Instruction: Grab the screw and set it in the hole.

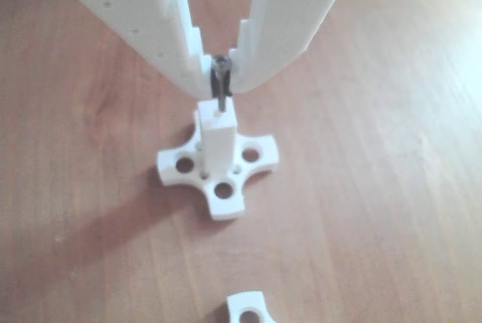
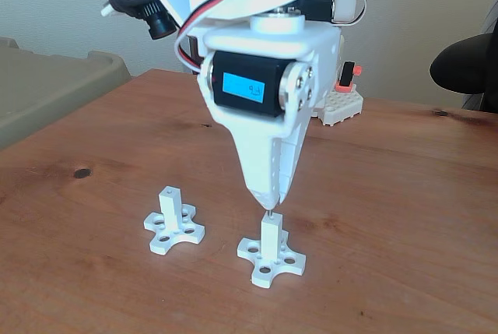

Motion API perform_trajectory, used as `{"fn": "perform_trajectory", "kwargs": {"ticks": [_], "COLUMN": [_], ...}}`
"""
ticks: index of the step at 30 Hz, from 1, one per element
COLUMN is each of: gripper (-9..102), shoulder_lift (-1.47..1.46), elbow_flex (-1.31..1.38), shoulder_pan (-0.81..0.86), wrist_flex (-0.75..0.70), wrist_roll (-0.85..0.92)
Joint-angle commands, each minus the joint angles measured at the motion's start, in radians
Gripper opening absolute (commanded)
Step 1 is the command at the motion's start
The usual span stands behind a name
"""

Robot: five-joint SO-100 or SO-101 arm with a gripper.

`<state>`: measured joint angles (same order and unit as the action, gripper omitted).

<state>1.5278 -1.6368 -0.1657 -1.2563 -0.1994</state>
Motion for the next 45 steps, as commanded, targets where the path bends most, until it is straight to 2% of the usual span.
{"fn": "perform_trajectory", "kwargs": {"ticks": [1,45], "gripper": [-4,-4], "shoulder_lift": [0.043,-0.003], "elbow_flex": [0.014,0.017], "shoulder_pan": [-0.005,-0.017], "wrist_flex": [0.006,0.012], "wrist_roll": [-0.011,-0.006]}}
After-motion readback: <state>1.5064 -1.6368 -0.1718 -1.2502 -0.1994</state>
